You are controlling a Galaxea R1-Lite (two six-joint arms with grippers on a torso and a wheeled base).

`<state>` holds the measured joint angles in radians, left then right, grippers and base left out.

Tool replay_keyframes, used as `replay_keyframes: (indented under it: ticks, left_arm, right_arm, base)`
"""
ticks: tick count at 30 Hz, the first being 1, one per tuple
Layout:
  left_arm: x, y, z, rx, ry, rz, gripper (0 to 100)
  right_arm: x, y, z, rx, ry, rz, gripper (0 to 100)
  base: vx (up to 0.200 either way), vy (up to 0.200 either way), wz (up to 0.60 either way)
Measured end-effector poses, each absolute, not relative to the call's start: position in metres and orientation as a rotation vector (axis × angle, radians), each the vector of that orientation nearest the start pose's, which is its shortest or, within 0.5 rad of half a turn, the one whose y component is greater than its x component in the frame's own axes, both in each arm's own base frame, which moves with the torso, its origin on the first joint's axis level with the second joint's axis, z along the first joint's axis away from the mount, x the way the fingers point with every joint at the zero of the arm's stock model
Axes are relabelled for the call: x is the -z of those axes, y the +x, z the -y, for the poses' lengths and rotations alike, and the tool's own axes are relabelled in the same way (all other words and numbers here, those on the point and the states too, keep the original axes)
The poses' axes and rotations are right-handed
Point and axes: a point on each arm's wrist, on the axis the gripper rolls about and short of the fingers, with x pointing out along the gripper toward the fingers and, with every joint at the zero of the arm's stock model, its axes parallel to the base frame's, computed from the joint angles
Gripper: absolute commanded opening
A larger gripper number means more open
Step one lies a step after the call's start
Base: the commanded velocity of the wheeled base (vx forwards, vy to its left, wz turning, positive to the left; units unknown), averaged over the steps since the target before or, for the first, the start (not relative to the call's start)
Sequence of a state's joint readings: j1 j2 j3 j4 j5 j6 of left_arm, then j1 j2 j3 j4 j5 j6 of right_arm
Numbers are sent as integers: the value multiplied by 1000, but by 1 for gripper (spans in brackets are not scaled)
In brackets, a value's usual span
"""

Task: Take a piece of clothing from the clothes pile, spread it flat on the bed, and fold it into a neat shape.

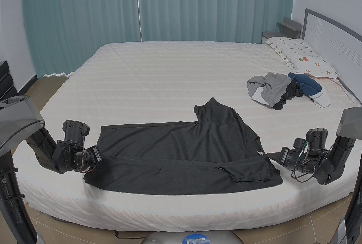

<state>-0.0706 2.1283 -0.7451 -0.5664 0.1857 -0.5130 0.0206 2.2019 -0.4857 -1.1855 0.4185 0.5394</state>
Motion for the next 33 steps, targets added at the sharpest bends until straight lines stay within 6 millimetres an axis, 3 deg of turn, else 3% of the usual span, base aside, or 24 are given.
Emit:
replay_keyframes:
  ticks: [12,20,33]
  left_arm:
    - [-34,337,17,-318,-407,-720,100]
    - [-51,333,20,-308,-441,-679,100]
    - [-57,335,21,-294,-447,-651,100]
  right_arm:
    - [-14,314,-9,-246,786,-573,100]
    - [-15,310,-2,-224,804,-570,100]
    - [-14,309,0,-216,807,-570,100]
  base:
    - [0,0,0]
    - [0,-150,0]
    - [0,0,0]
